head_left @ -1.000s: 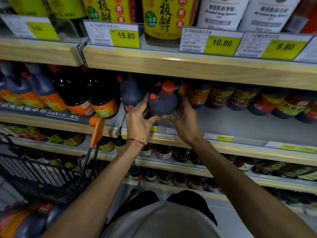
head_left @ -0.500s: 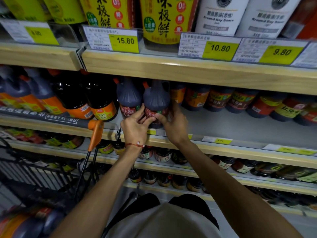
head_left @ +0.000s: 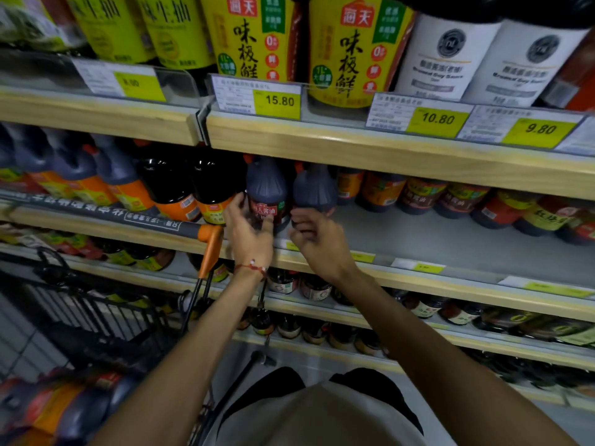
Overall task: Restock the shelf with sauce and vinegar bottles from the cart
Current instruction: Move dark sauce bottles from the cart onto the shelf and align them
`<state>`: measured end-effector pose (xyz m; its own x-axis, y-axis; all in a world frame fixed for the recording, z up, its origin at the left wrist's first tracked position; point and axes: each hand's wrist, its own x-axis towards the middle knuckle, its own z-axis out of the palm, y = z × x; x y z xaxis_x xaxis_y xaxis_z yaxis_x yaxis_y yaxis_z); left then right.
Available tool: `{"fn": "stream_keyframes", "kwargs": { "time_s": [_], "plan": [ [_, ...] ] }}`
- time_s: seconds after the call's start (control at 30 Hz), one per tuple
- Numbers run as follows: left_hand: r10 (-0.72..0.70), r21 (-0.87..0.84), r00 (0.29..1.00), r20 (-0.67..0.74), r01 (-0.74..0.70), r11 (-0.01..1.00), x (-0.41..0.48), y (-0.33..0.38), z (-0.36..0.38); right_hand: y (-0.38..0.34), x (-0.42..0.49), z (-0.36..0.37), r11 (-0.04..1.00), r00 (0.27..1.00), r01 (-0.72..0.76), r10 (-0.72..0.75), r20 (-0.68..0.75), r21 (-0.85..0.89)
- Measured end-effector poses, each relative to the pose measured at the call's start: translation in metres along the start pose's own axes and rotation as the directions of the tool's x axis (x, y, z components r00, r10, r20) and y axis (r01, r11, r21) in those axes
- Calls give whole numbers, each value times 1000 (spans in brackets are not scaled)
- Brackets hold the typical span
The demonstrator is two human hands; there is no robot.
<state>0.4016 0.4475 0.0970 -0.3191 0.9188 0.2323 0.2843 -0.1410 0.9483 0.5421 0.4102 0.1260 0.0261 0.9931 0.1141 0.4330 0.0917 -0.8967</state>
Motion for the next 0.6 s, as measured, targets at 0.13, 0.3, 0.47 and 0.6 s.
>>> {"fn": "stream_keyframes", "kwargs": {
  "time_s": [0.13,0.3,0.47,0.6],
  "plan": [
    [-69,43,980,188,62,997,20,-24,-3,2,8,13,996,992,-25,36,122,-89],
    [-10,62,963,270,-7,998,24,-20,-7,1,14,32,991,982,-54,75,173,-125],
    [48,150,968,245,-87,985,24,-19,-10,13,12,35,997,994,-3,11,108,-72],
    [87,132,967,238,-121,984,24,-25,-15,16,14,32,999,989,28,-24,149,-23]
  ]
}}
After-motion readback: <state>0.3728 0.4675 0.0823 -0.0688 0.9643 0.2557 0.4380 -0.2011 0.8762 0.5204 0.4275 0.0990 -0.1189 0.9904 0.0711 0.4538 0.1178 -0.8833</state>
